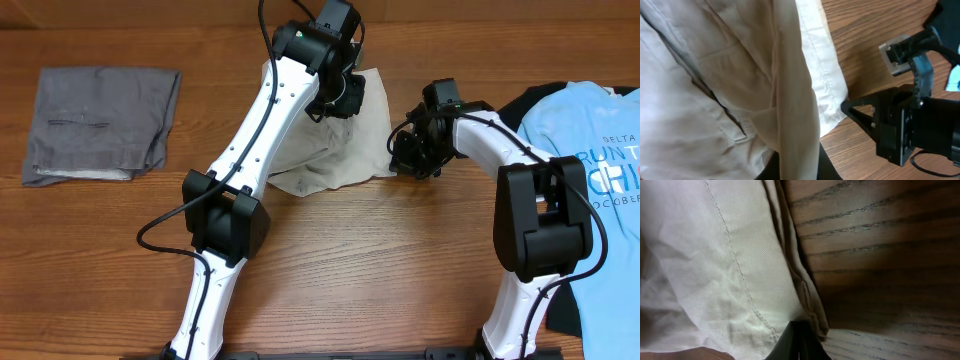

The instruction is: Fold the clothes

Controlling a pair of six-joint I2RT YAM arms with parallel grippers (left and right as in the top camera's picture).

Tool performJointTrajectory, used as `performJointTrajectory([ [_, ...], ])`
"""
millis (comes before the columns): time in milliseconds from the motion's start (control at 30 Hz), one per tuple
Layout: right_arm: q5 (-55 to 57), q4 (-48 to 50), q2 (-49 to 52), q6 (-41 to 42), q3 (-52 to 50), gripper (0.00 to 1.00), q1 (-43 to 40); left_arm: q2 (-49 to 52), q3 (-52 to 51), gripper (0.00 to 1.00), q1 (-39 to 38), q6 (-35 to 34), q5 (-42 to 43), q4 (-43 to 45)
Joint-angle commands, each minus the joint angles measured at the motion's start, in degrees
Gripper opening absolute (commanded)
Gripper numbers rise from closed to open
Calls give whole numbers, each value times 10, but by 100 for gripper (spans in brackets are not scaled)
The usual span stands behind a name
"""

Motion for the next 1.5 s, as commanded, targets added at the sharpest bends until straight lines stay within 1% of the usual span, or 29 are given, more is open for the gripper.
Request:
performJointTrajectory([
  [0, 29, -1, 20, 2, -22, 4, 1, 13, 2, 5, -9, -10, 42, 5],
  [100, 29, 0, 20, 2, -22, 4, 1, 26, 2, 5, -15, -10, 54, 4],
  [367, 29, 0, 20, 2, -22, 4, 1, 43, 2, 4, -32, -10, 53, 8],
  [400, 29, 0, 20, 2, -22, 4, 1, 43, 2, 5, -33, -10, 53, 10],
  [500, 28, -1, 20, 3, -22, 4, 0, 43, 2, 13, -33, -10, 53, 17],
  [533, 26, -3, 19, 5, -21, 4, -1, 43, 2, 22, -33, -10, 54, 20],
  [567, 26, -14, 17, 7, -14, 4, -4, 43, 2, 41, -33, -10, 57, 23],
  [600, 27, -28, 14, 8, -4, 4, -7, 43, 4, 67, -31, -9, 67, 28],
  [633, 27, -44, 8, 8, 7, 4, -12, 43, 8, 79, -29, -9, 75, 30],
  [667, 27, -60, -1, 8, 19, 4, -18, 43, 14, 88, -25, -3, 82, 29],
  [700, 27, -76, -11, 8, 30, 4, -24, 43, 22, 93, -20, 3, 90, 28],
  [733, 27, -94, -26, 5, 41, 4, -31, 43, 31, 96, -15, 8, 98, 25],
  [800, 27, -118, -55, -3, 57, 4, -40, 39, 47, 98, -2, 8, 100, 18],
  [833, 26, -127, -72, -3, 64, 6, -42, 34, 53, 98, 5, 8, 98, 15],
  [900, 16, -135, -103, -3, 70, 11, -43, 28, 59, 91, 20, 12, 97, 12],
  [933, 7, -135, -118, -5, 71, 17, -43, 27, 59, 83, 27, 12, 97, 12],
  [967, -7, -132, -134, -6, 72, 21, -42, 27, 59, 74, 36, 15, 97, 11],
  [1000, -22, -129, -144, -11, 72, 21, -41, 27, 58, 65, 42, 19, 96, 10],
  [1033, -41, -123, -151, -19, 72, 14, -40, 28, 56, 50, 48, 24, 90, 10],
  [1067, -56, -116, -154, -20, 72, 7, -39, 28, 55, 38, 54, 29, 85, 11],
  [1100, -69, -108, -154, -20, 72, 4, -38, 29, 54, 26, 58, 32, 77, 11],
  [1167, -89, -85, -150, -20, 67, 4, -36, 29, 54, 11, 65, 38, 56, 15],
  [1233, -88, -61, -145, -20, 60, 4, -31, 29, 53, 5, 68, 53, 38, 28],
  [1333, -87, -38, -129, -20, 52, 4, -25, 33, 50, 4, 68, 81, 7, 55],
  [1467, -87, -7, -104, -20, 37, 4, -15, 50, 47, 4, 67, 83, -12, 81],
])
